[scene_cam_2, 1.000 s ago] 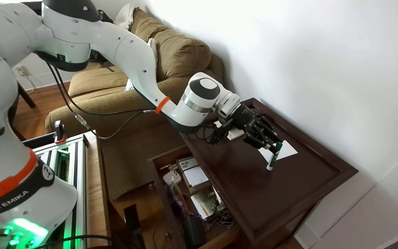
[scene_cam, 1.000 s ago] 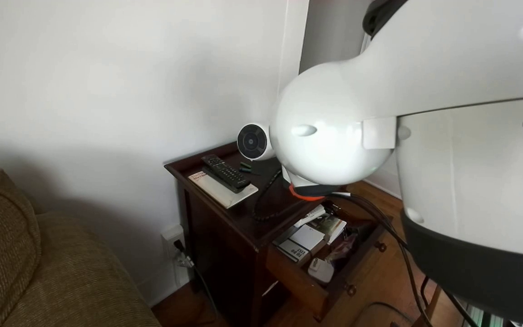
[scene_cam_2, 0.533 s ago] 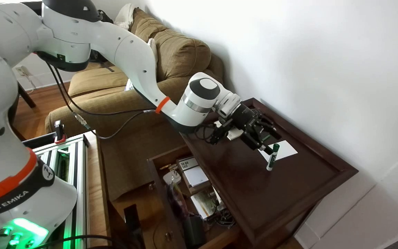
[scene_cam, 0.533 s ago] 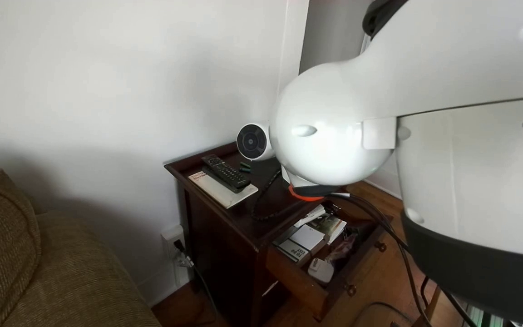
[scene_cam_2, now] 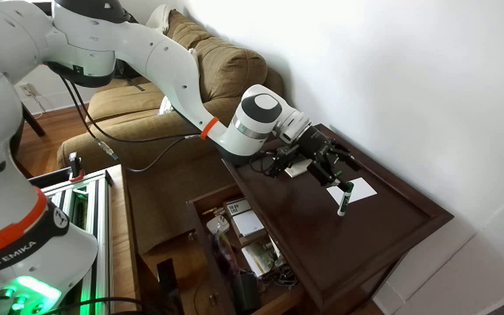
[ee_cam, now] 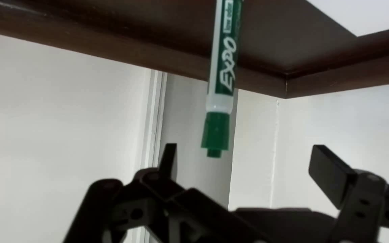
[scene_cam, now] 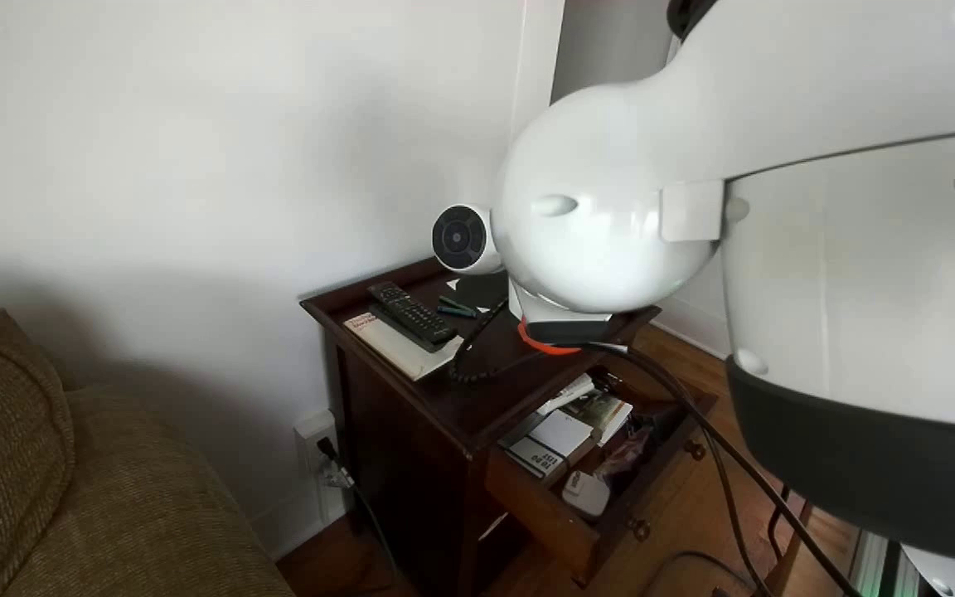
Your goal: Put the green marker in an upright position
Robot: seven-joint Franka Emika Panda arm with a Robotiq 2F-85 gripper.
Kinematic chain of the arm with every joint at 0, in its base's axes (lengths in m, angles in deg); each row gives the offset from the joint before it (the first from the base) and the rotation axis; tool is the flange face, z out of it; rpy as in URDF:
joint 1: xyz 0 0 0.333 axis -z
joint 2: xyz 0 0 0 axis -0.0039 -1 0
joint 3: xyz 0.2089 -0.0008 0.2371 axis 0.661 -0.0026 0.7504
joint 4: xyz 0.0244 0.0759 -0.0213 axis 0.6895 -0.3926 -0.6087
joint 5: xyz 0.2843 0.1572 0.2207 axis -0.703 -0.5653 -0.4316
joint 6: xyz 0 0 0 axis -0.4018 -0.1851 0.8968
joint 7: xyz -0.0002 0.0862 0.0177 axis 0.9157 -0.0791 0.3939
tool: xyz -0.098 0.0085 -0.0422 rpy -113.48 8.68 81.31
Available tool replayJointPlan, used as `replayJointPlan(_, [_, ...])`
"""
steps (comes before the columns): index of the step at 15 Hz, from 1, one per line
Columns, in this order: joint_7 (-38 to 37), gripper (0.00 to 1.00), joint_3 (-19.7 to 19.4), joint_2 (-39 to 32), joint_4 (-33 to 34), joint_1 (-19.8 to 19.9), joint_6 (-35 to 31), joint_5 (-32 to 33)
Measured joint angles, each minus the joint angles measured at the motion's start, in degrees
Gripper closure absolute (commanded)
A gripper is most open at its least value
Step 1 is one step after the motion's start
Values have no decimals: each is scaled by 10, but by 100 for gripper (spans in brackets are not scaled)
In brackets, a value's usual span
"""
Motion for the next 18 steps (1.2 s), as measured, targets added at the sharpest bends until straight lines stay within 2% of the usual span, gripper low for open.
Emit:
replayJointPlan(5, [72, 0, -19, 48, -3, 14, -1, -6])
replayJointPlan(11, [219, 0, -19, 172, -5, 62, -3, -7])
replayJointPlan(14, [298, 0, -12, 241, -5, 92, 1, -7])
replayJointPlan(18, [373, 0, 15, 333, -6, 134, 22, -8])
